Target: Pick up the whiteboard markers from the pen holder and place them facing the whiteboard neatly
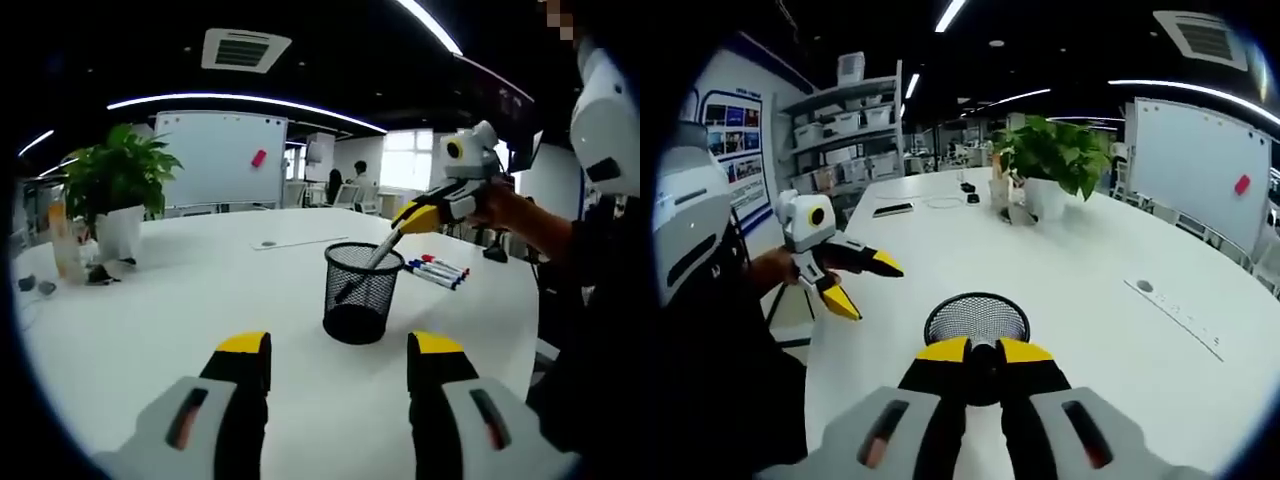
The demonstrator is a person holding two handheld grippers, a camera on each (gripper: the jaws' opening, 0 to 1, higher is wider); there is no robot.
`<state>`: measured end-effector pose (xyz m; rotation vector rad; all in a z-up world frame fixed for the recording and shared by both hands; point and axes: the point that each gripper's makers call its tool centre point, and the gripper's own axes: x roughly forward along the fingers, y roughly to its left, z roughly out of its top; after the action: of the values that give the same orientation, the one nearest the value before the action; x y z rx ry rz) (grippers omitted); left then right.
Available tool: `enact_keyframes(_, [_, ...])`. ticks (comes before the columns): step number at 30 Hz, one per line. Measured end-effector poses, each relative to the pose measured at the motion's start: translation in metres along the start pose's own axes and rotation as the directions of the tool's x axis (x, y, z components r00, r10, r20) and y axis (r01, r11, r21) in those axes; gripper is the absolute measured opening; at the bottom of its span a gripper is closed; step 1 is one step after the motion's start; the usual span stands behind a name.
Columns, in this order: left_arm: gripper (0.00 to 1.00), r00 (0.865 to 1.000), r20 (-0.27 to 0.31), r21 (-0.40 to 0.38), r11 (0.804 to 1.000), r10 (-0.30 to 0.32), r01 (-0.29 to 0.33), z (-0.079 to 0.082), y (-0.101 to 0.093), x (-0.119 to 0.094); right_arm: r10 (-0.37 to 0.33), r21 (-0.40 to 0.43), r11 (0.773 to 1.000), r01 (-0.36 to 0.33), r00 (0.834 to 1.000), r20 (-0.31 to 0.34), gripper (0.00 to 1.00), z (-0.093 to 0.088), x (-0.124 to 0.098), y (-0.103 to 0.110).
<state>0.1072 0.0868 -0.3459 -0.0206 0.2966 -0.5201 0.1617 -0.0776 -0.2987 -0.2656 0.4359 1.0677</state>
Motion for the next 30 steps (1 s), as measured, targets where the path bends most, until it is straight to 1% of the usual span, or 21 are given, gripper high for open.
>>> enact_keyframes(2, [0.56,1.0,0.0,0.0,1.0,-0.005,0.005,0.0,-0.001,0.001,-0.015,-0.013,1.0,0.015,1.0,0.026,0.13,0.005,-0.003,-0.002])
enact_keyframes(4, [0.56,1.0,-0.001,-0.001,1.0,-0.006,0.006,0.0,-0.001,0.002,-0.021,0.002,1.0,0.021,0.998,0.056,0.13,0.01,-0.004,-0.005])
enact_keyframes(7, [0.56,1.0,0.001,0.0,1.0,-0.009,0.009,0.002,-0.001,0.002,-0.022,0.013,1.0,0.022,0.998,0.062,0.13,0.011,-0.005,-0.006])
enact_keyframes(13, [0.56,1.0,0.009,0.008,1.0,-0.011,0.011,0.006,-0.003,0.002,-0.025,-0.004,1.0,0.025,0.995,0.098,0.13,0.026,-0.019,-0.002])
enact_keyframes(19, [0.56,1.0,0.006,0.009,1.0,-0.01,0.01,0.005,-0.005,0.001,-0.07,-0.015,0.997,0.072,0.991,0.113,0.13,0.027,-0.032,-0.008])
enact_keyframes(22, [0.56,1.0,0.007,0.007,1.0,-0.004,0.004,0.004,-0.005,0.0,-0.078,-0.002,0.997,0.079,0.988,0.134,0.13,0.03,-0.039,-0.008])
enact_keyframes(27, [0.56,1.0,0.01,0.007,1.0,-0.002,0.002,0.005,-0.005,-0.001,-0.095,-0.012,0.995,0.097,0.985,0.144,0.13,0.033,-0.044,-0.008])
enact_keyframes(30, [0.55,1.0,0.011,0.014,1.0,-0.002,0.002,0.005,-0.008,-0.002,-0.098,-0.003,0.995,0.1,0.983,0.158,0.13,0.034,-0.049,-0.007])
